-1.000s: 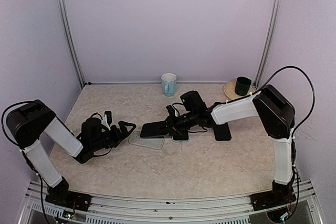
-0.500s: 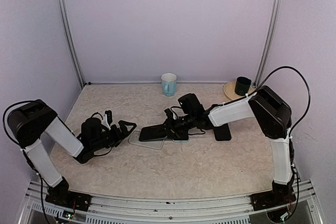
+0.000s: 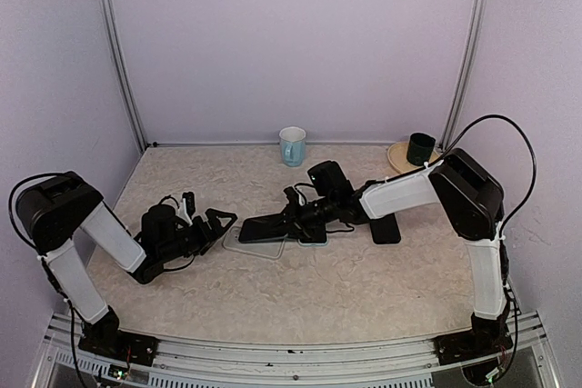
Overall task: Put the phone into the phone case
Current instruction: Install the phone on the phone case.
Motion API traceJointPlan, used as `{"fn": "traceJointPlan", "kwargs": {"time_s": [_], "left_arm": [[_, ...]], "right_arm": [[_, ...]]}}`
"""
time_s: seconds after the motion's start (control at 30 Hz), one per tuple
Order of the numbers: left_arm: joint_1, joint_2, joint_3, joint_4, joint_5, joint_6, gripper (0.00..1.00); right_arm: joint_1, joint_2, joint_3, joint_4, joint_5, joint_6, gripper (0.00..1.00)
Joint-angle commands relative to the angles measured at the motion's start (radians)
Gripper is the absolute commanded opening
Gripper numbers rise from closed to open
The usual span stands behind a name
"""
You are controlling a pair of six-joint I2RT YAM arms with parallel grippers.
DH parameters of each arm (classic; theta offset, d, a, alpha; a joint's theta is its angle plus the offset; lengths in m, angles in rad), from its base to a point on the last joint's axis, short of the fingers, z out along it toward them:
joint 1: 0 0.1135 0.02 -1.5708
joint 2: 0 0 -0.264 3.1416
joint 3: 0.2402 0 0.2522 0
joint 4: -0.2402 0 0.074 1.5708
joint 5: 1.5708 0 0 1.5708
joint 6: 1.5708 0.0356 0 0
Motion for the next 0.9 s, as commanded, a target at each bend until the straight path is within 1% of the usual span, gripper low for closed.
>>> {"fn": "traceJointPlan", "kwargs": {"time_s": [0.0, 0.3, 0.63, 0.87], "left_arm": [[-0.009, 0.017, -0.003, 0.033, 0.007, -0.005, 0.99], [-0.031, 0.033, 0.006, 0.042, -0.011, -0.004, 0.99], [-0.055, 0.069, 0.027, 0.041, -0.056, 0.003, 0.99], [-0.064, 0.083, 0.032, 0.046, -0.058, 0.0, 0.99]], "right_arm": [[0.013, 0.009, 0.041, 0.06, -0.022, 0.006, 0.0], [0.016, 0.027, 0.029, 0.111, -0.042, 0.061, 0.0], [0.03, 0.059, 0.032, 0.119, -0.03, 0.083, 0.0], [0.031, 0.08, 0.027, 0.132, -0.03, 0.098, 0.0]]}}
